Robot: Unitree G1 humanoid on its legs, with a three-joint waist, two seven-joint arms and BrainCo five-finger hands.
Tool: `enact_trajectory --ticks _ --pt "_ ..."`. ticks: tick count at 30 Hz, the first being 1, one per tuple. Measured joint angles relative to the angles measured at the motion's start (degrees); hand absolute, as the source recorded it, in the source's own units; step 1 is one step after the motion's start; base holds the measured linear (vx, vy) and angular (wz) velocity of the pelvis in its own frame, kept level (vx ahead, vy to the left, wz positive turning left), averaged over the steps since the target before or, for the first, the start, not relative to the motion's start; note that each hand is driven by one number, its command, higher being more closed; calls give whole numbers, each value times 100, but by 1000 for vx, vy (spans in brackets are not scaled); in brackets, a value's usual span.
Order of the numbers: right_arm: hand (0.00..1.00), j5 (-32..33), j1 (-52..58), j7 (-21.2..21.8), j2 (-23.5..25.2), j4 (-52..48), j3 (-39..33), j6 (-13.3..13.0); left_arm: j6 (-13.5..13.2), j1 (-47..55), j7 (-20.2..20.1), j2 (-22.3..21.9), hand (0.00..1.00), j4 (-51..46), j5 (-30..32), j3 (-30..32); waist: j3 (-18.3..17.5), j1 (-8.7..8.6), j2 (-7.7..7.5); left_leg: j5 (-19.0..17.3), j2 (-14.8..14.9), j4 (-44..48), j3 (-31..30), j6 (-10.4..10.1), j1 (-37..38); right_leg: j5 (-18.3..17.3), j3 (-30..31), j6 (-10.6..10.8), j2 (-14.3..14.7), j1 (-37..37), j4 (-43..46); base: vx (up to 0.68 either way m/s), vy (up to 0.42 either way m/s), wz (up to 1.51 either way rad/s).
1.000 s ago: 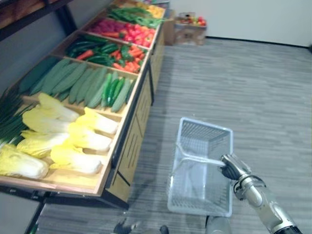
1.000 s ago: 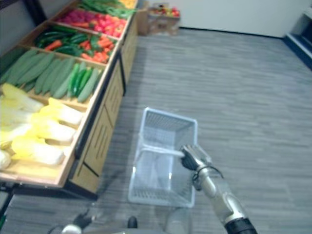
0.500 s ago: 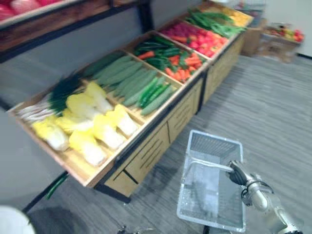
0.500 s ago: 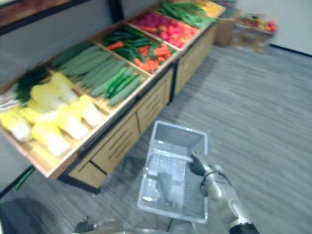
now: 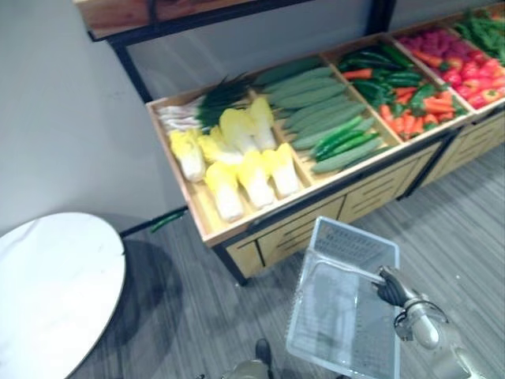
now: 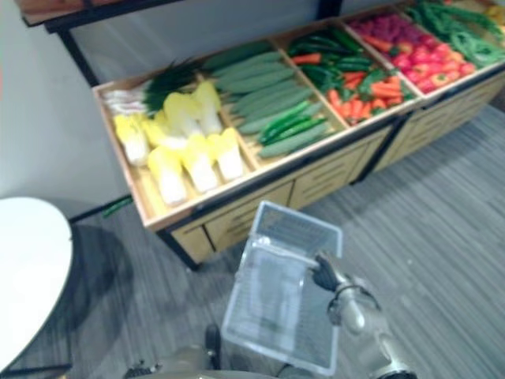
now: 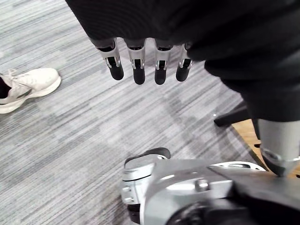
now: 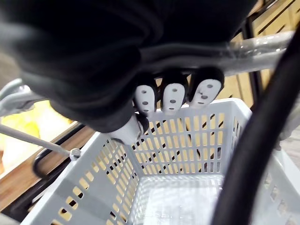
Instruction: Pick vegetable in the basket
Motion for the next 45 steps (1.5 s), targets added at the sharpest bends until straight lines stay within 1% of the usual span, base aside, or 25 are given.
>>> enact_trajectory --ticks 2,3,5,6,7,8,9,10,11,12,15,16,17,18,19,21,24,26,28,31,35,37,39,41,45 --pt "100 3 -117 56 12 0 267 -47 46 131 -13 -7 0 17 73 -16 -4 -2 22 -116 -128 40 94 89 173 34 108 18 -145 135 38 109 96 -13" --pt "100 4 -114 70 31 -1 322 -123 61 170 -13 -5 0 17 123 -53 -10 -8 22 -195 -179 41 132 93 249 -74 158 84 -264 114 253 116 105 -19" --pt "100 3 -90 77 69 -7 334 -180 64 185 -2 13 0 64 127 -184 22 -43 -101 -446 -384 28 169 200 459 -494 280 240 -709 -51 1149 163 128 -14" --pt "100 -11 -111 75 62 -8 323 -181 66 172 -4 45 0 92 128 -283 18 -51 -114 -535 -470 12 199 263 590 -591 514 212 -994 -335 1989 138 113 -13" --pt "100 -22 -132 60 64 -29 320 -186 63 173 -4 87 0 102 127 -350 7 -59 -130 -567 -496 14 215 255 638 -577 652 164 -1165 -568 2522 104 91 -11" --pt "100 -44 -172 57 68 -57 320 -189 59 173 -8 175 0 101 127 -450 17 -66 -202 -603 -534 16 218 285 713 -466 940 -22 -1360 -920 3288 170 72 -4" --pt "100 -281 -204 60 25 -36 285 -145 63 156 -11 345 0 83 118 -539 19 -107 -323 -646 -532 50 105 383 881 -106 1530 -265 -1481 -1502 4331 199 37 5" --pt "100 -341 -239 47 -21 -39 280 -158 68 158 -10 397 0 47 114 -583 38 -125 -362 -666 -490 68 56 393 913 -157 1722 -238 -1440 -1639 4548 248 -21 24" --pt "100 -339 -308 63 -82 -41 277 -160 68 117 -1 536 0 27 103 -633 40 -209 -471 -662 -376 135 -60 375 915 -438 1774 -189 -1323 -1731 4564 198 -102 51" --pt "100 -336 -301 76 -130 -36 292 -167 66 -9 10 599 0 30 98 -620 36 -279 -568 -631 -184 142 -213 323 936 -631 1730 -235 -1064 -1727 4197 207 -167 58" --pt "100 -332 -308 75 -114 -23 277 -151 60 -135 58 607 0 5 91 -496 37 -319 -574 -566 89 131 -405 215 948 -607 2059 -199 -616 -1705 2971 126 -223 33" --pt "100 -316 -304 67 -103 -31 280 -162 59 -211 66 600 0 3 91 -485 30 -349 -597 -540 123 137 -549 115 853 -556 2536 -125 -455 -1687 2216 90 -384 52" --pt "100 -255 -285 71 -96 -35 277 -170 51 -327 57 618 0 5 92 -485 14 -408 -698 -553 83 126 -737 -102 699 -495 3093 -91 -381 -1615 1569 38 -365 67" --pt "100 -228 -252 78 -70 -26 275 -159 43 -392 48 644 0 7 92 -484 28 -402 -756 -563 49 121 -846 -171 645 -226 3218 167 -379 -1591 1437 -7 -391 75" --pt "100 -207 -212 49 -48 -12 165 -122 11 -495 41 492 0 44 88 -485 80 -376 -557 -601 204 83 -983 -254 595 -286 3085 126 -183 -1562 1486 -14 -347 53" --pt "100 -204 -161 93 -54 -49 46 -114 -15 -483 26 359 0 40 88 -433 66 -369 -334 -413 488 10 -1021 -315 618 -462 2777 -36 7 -1529 1663 31 -314 54" --pt "100 -76 47 147 4 -70 -93 -120 -67 -423 5 332 0 34 88 -253 -4 -375 -241 -54 803 -170 -962 -555 694 -509 2420 -133 281 -1320 1548 74 -228 43" --pt "100 29 151 199 4 -8 -244 -150 -76 -338 5 315 0 18 87 0 -24 -366 -282 42 950 -165 -955 -612 656 -478 2280 -206 431 -1179 1351 40 -129 29" --pt "100 135 264 179 54 71 -390 -176 -72 -272 8 315 0 -9 92 67 -80 -378 -332 82 983 -95 -948 -594 560 -431 2235 -248 490 -1110 1182 47 -80 15" --pt "100 258 489 42 152 302 -893 -177 -66 -227 6 286 0 -13 106 62 -97 -417 -311 92 922 145 -950 -595 363 -277 2127 -232 481 -960 871 36 -3 18" --pt "100 364 797 -74 266 681 -1534 -146 -66 -215 11 222 0 -36 117 61 -89 -443 -297 244 707 146 -682 -511 353 -234 2103 -182 268 -901 775 -6 62 12" --pt "100 355 939 -96 280 753 -1823 -101 -66 -177 11 174 0 -45 123 67 -99 -484 -256 329 595 81 -426 -416 377 -180 2246 -121 184 -911 715 -9 57 -11" --pt "100 344 1084 -188 285 752 -2197 -15 -68 -48 11 117 0 -66 160 114 -132 -632 -195 342 557 -121 -149 -403 506 -71 2362 -79 170 -922 598 -4 67 -25" --pt "100 343 1121 -208 303 751 -2467 50 -63 19 3 110 0 -61 200 164 -162 -702 -150 342 553 -290 17 -404 614 13 2452 -63 194 -918 494 -7 51 -30" --pt "100 351 1389 -325 422 769 -3182 137 -63 17 -4 123 0 -69 248 323 -216 -747 -87 328 523 -605 264 -418 814 171 2601 -7 221 -910 323 -25 53 -21"
